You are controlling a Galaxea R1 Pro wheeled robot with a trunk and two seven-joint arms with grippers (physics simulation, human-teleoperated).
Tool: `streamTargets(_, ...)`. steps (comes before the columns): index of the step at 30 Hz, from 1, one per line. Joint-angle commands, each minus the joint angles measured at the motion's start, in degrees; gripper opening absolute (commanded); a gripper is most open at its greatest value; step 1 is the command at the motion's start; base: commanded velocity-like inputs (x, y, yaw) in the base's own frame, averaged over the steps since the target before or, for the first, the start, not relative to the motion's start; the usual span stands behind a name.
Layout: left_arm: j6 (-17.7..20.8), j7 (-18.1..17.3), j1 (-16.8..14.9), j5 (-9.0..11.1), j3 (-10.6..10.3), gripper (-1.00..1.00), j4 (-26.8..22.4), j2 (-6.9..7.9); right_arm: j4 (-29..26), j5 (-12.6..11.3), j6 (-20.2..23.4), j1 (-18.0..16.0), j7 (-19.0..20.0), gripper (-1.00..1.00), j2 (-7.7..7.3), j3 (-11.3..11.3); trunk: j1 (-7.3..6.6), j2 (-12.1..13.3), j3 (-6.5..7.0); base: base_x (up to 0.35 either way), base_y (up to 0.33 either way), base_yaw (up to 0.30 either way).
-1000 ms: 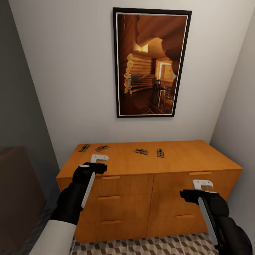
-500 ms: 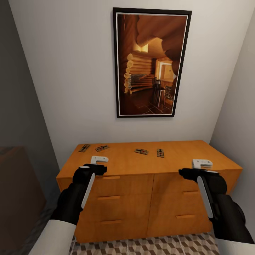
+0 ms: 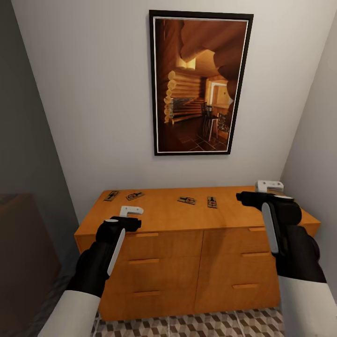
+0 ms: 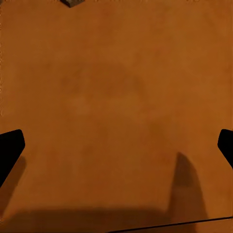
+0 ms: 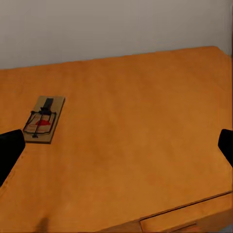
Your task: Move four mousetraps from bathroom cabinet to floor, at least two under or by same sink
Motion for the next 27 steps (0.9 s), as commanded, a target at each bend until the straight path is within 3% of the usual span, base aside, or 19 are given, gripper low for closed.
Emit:
streamTargets(1,0.3,0.1,0.0,-0.3,-0.1,1.00,-0.1,-0.02,0.0,0.0,0.3,-0.8,-0.1,1.00,-0.01,0.0,0.00,0.0,-0.07,0.000,0.000,0.000)
streamTargets(10,0.4,0.2,0.0,-0.4,-0.1,1.00,-0.4,-0.13,2.0,-0.4,0.3,-5.2,-0.3,1.00,0.44,0.4,0.00,0.0,-0.07,0.000,0.000,0.000)
streamTargets(27,-0.1,0.5,0.0,-1.0,-0.3,1.00,-0.5,-0.32,14.1,-0.4,0.3,-6.1,-1.5,1.00,2.45,0.9,0.00,0.0,-0.07,0.000,0.000,0.000)
